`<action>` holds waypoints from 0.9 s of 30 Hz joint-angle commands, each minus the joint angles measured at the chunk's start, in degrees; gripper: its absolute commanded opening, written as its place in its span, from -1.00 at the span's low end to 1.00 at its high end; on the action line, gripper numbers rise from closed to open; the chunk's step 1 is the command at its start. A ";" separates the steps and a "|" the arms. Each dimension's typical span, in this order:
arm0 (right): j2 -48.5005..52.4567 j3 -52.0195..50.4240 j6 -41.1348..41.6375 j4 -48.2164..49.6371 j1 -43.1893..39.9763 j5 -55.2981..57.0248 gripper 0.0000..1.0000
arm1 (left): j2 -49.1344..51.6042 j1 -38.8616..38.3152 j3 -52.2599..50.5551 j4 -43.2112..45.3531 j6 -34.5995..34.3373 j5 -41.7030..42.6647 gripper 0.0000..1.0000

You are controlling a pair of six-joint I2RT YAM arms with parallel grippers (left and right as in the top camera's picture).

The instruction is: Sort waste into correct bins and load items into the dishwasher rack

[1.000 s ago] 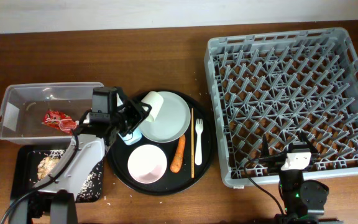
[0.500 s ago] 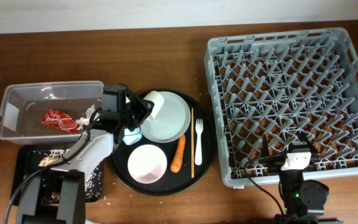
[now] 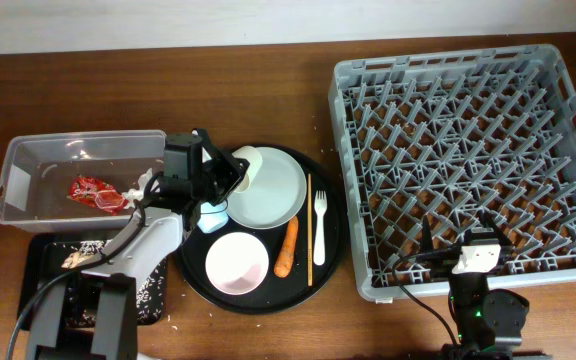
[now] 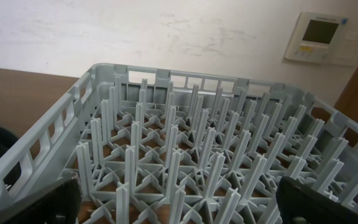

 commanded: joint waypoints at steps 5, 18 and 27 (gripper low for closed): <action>-0.42 -0.42 0.02 -0.07 0.22 0.13 0.97 | -8.52 0.20 -0.94 -1.49 2.78 0.24 -1.00; -0.42 -0.42 0.04 -0.09 0.22 0.13 0.97 | -16.85 0.20 5.75 -15.85 16.70 22.27 -0.99; -0.26 -0.35 14.10 -0.02 0.22 -2.93 0.97 | -16.85 0.20 25.33 -42.58 28.94 23.63 -0.99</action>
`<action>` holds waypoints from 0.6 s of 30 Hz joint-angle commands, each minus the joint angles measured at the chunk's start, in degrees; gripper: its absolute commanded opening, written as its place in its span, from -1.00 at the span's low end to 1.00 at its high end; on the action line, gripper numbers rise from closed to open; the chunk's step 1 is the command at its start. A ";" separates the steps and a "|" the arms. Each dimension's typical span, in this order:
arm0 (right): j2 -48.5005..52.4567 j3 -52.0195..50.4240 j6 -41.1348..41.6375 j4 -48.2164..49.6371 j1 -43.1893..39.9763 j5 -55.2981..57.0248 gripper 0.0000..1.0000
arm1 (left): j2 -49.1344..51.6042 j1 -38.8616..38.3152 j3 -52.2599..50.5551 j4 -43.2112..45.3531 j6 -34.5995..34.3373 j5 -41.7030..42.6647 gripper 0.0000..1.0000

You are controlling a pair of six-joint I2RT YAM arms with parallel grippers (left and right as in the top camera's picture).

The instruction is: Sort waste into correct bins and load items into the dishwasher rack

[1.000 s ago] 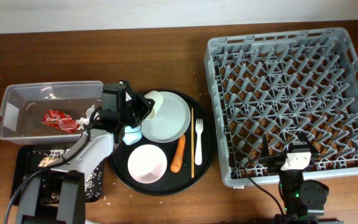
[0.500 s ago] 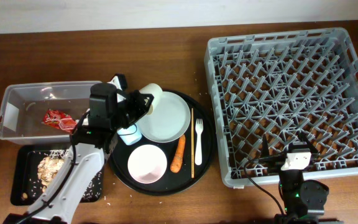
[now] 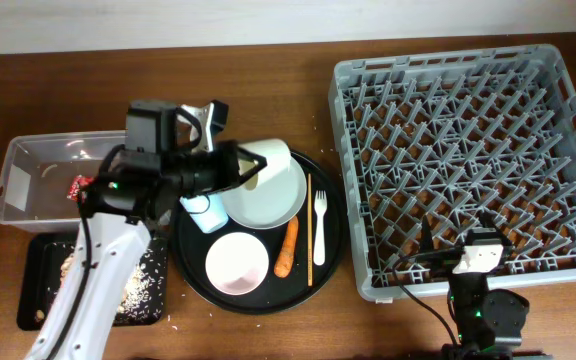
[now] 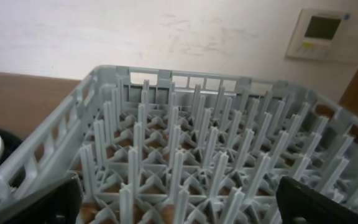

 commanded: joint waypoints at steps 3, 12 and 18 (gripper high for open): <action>-0.22 3.76 10.60 -2.75 0.22 -9.62 0.97 | -1.01 0.15 3.58 -1.29 2.84 1.25 -1.00; 34.88 59.58 9.88 -42.88 0.22 -21.46 0.97 | -1.01 0.15 7.69 -2.58 3.19 1.79 -1.00; 50.45 75.47 -0.98 -54.86 0.22 -37.75 1.00 | -0.94 0.15 8.04 6.14 3.21 19.21 -1.00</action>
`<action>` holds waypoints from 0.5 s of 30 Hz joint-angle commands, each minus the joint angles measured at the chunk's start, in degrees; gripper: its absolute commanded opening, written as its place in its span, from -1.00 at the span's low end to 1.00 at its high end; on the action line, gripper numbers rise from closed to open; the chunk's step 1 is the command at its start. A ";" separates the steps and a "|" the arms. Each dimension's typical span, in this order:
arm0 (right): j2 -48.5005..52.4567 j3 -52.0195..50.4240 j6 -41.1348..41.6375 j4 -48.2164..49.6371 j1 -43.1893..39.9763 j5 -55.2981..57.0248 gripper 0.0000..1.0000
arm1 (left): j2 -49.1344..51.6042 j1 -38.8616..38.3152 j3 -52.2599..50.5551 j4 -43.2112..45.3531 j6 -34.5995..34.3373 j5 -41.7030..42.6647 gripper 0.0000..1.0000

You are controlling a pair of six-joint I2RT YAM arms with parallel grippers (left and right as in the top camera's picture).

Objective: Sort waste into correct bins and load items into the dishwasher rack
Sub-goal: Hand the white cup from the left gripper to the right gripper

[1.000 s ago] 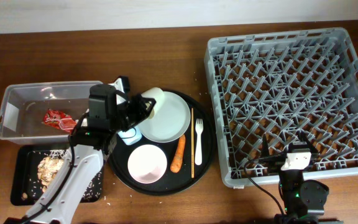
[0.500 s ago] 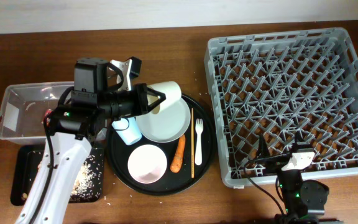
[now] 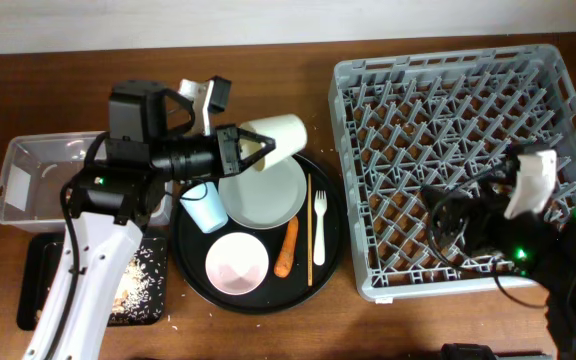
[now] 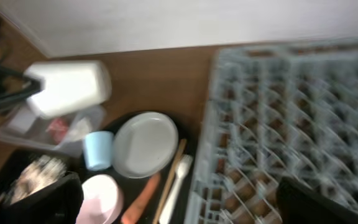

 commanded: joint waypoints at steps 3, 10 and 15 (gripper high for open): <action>6.78 1.40 -18.10 -5.16 0.15 -26.80 0.79 | -0.37 -0.04 1.42 8.87 1.07 15.28 -1.00; 20.35 1.40 -31.87 -6.38 0.17 -44.15 0.86 | 4.09 -4.15 1.42 19.21 1.07 30.36 -1.00; 22.16 1.40 -35.67 -4.57 0.17 -51.91 0.87 | 4.85 -4.96 1.42 19.45 1.11 29.81 -1.00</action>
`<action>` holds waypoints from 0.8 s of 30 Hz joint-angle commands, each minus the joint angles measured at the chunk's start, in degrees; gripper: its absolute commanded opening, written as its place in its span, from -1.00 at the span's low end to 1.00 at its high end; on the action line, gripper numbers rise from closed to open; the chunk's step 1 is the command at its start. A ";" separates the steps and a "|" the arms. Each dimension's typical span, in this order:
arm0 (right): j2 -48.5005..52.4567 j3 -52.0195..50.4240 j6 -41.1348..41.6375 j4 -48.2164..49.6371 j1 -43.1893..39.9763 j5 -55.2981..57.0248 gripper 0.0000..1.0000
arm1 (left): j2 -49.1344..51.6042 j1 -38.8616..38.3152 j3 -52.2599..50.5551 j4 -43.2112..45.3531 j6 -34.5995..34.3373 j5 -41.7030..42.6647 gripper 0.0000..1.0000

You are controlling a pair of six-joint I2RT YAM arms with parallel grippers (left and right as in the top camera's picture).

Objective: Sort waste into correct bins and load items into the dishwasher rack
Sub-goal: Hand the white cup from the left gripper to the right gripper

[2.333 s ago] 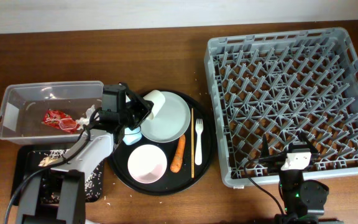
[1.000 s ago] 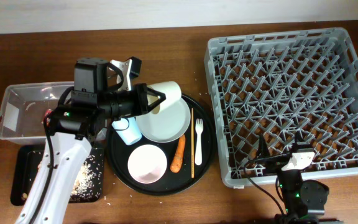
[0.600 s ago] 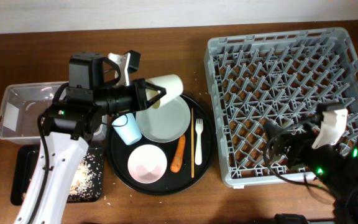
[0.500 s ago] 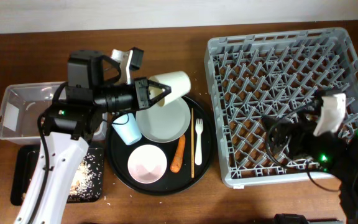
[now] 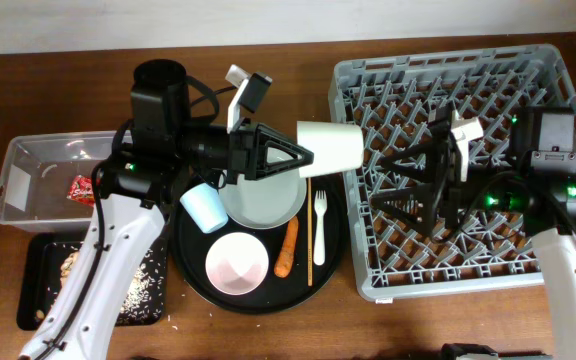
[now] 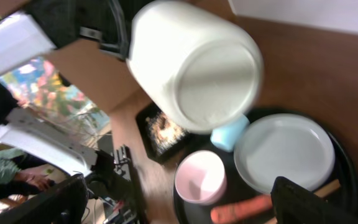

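Observation:
My left gripper (image 5: 296,153) is shut on a white cup (image 5: 330,148), held sideways in the air over the gap between the black round tray (image 5: 333,262) and the grey dishwasher rack (image 5: 528,265). My right gripper (image 5: 393,183) hangs open above the rack's left part, facing the cup with a gap between them. In the right wrist view the white cup (image 6: 194,65) shows bottom-on, above the open fingers (image 6: 48,202). On the tray lie a white plate (image 5: 263,195), blue cup (image 5: 204,208), pink bowl (image 5: 236,263), carrot (image 5: 287,247), fork (image 5: 319,225) and chopstick (image 5: 308,230).
A clear bin (image 5: 28,160) at the left holds a red wrapper (image 5: 83,187). In front of it lies a black square tray (image 5: 43,300) with rice scraps. The rack fills the table's right half.
The white cup in my left gripper has moved right, from above the plate's far edge to the rack's left edge. My right gripper has shifted left over the rack and now faces the cup.
My left gripper was low at the white cup beside the plate, the right arm resting at the rack's near edge. Then the cup was held off the tray, then higher while the right arm stood over the rack. Now the cup hangs near the open right gripper.

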 commanded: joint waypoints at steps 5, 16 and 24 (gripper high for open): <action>-0.07 0.83 -3.63 3.67 0.22 -7.43 0.86 | 0.11 -4.74 1.11 0.42 0.79 1.42 -1.00; 0.66 0.81 -3.61 4.70 0.22 -7.39 0.86 | 0.11 -7.21 1.11 0.85 0.42 -0.66 -1.00; 1.05 0.81 -3.58 4.66 0.22 -8.68 0.61 | 0.11 -8.61 1.11 1.29 -0.59 -4.39 -1.00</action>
